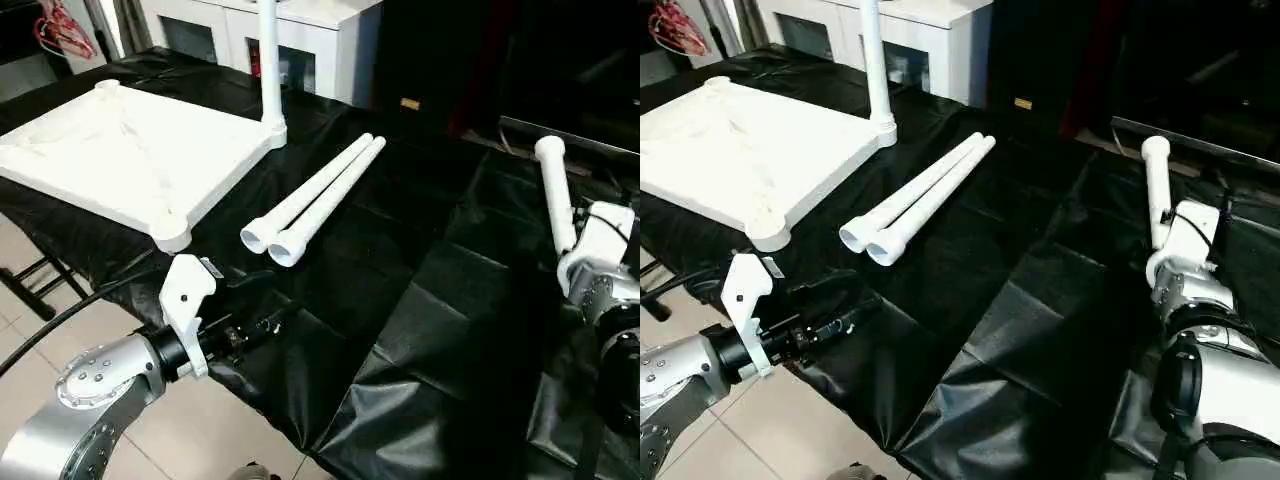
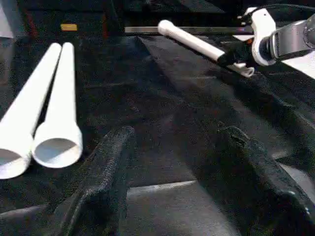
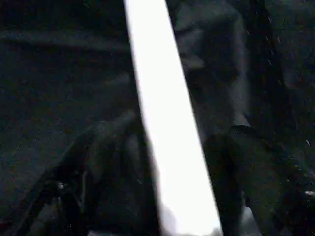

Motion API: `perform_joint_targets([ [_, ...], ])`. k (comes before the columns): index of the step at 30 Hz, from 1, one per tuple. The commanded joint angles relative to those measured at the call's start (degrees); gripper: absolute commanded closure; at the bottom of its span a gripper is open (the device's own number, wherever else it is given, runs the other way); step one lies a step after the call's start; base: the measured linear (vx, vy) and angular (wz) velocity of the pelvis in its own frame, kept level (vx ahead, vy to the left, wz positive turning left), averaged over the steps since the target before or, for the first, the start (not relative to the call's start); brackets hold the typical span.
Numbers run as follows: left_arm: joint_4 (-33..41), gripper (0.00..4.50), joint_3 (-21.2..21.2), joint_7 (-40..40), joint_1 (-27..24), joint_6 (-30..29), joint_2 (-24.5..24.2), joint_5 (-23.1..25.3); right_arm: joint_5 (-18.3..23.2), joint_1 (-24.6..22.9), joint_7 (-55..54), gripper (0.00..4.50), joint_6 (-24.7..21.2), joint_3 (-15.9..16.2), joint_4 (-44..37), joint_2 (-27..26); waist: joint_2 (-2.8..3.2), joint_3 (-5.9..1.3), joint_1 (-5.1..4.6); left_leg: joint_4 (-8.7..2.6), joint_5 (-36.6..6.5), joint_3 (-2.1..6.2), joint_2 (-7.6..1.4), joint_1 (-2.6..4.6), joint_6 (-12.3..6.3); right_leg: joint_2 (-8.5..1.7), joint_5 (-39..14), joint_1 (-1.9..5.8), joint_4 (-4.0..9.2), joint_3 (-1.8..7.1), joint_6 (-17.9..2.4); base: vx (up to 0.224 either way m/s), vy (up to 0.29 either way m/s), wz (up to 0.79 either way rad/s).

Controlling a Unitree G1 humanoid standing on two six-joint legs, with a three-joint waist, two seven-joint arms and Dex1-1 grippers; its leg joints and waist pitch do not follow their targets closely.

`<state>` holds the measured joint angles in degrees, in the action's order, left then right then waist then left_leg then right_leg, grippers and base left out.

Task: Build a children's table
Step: Insert table leg to table base

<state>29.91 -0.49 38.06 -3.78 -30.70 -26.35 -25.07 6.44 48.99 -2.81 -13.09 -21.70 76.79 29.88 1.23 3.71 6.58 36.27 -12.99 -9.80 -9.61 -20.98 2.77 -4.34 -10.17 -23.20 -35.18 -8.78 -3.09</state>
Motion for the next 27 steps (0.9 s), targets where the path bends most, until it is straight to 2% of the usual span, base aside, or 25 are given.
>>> perform_joint_targets([
  [1,0.1,1.56,-0.2,0.4,0.3,-0.4,-0.5,0.1,0.5,-0.8,-0.5,0.95,-1.1,-0.8,0.2,0.9,-0.43,-3.21,0.11,-4.56,-12.2,1.50,-3.35,0.18,-2.07,-5.29,-23.5,2.87,5.46,4.03,-4.8,0.000,0.000,0.00],
  [5,0.2,1.56,-0.2,0.3,0.1,-0.5,-0.8,0.0,0.9,-1.1,-0.4,1.22,-2.0,-1.2,0.2,0.9,-0.55,-3.26,0.04,-4.53,-11.3,1.54,-3.30,0.02,-2.28,-5.31,-23.4,2.98,5.36,3.98,-4.6,0.000,0.000,0.00],
  [7,0.4,1.56,-0.1,0.2,-0.1,-0.5,-1.2,-0.2,1.4,-1.2,-0.2,1.31,-2.3,-1.5,0.2,0.8,-0.51,-3.31,0.09,-4.54,-10.9,1.53,-3.42,0.10,-2.35,-5.28,-22.5,2.91,5.26,4.03,-5.0,0.000,0.000,0.00],
  [8,0.5,1.56,-0.1,0.0,-0.1,-0.5,-1.3,-0.2,1.6,-1.2,-0.1,1.50,-2.3,-1.6,0.2,0.7,-0.49,-3.32,0.11,-4.53,-10.7,1.50,-3.41,0.02,-2.45,-5.23,-21.6,2.92,5.11,4.05,-5.4,0.000,0.000,0.00],
  [14,0.5,1.56,0.1,0.3,-0.5,0.0,-1.7,0.0,1.6,-1.2,0.5,1.99,-2.5,-1.7,0.0,0.3,-0.57,-3.19,0.15,-4.58,-12.0,1.48,-3.38,0.17,-2.15,-5.37,-24.1,2.85,5.47,3.99,-4.9,0.000,0.000,0.00],
  [16,0.4,1.56,0.2,0.4,-0.5,0.1,-1.8,0.1,1.5,-1.2,0.6,2.02,-2.3,-1.7,-0.1,0.2,-0.48,-3.27,0.20,-4.55,-12.1,1.51,-3.35,0.19,-2.06,-5.41,-24.6,2.91,5.53,3.94,-4.7,0.000,0.000,0.00],
  [21,0.6,1.56,0.2,0.3,-1.0,0.6,-2.2,0.1,2.0,-1.0,1.7,2.47,-0.7,-1.9,-0.4,-0.2,-0.46,-3.37,0.19,-4.56,-12.0,1.56,-3.43,0.13,-1.94,-5.42,-24.4,2.87,5.50,3.93,-4.6,0.000,0.000,0.00],
  [24,0.0,1.56,0.4,0.2,-1.2,1.5,-1.9,0.4,2.7,-0.6,5.1,2.74,2.7,-2.2,-1.3,-1.0,-0.48,-3.56,0.27,-4.47,-11.8,1.48,-3.49,0.17,-2.10,-5.56,-23.8,2.90,5.43,4.02,-5.1,0.000,0.000,0.00],
  [25,-0.2,1.56,0.4,0.2,-1.2,1.7,-1.8,0.5,2.6,-0.6,5.3,2.91,3.0,-2.1,-1.4,-1.1,-0.66,-3.66,0.28,-4.45,-11.3,1.48,-3.56,0.12,-2.30,-5.59,-23.4,2.97,5.27,4.06,-5.4,0.000,0.000,0.00],
  [26,-0.2,1.56,0.4,0.2,-1.2,1.8,-1.8,0.5,2.6,-0.6,5.4,2.91,3.1,-2.1,-1.4,-1.1,-0.57,-3.69,0.33,-4.44,-10.6,1.45,-3.59,0.12,-2.38,-5.56,-22.7,2.95,5.22,4.10,-5.7,0.000,0.000,0.00],
  [27,-1.2,1.56,0.7,-1.1,-0.9,2.5,-0.5,0.8,3.0,-0.8,5.4,3.06,5.1,-2.4,-2.0,-1.5,-1.23,-3.75,0.04,-4.42,-10.0,1.28,-3.64,0.13,-2.49,-5.42,-22.3,2.96,5.22,4.16,-5.7,0.000,0.000,0.00],
])
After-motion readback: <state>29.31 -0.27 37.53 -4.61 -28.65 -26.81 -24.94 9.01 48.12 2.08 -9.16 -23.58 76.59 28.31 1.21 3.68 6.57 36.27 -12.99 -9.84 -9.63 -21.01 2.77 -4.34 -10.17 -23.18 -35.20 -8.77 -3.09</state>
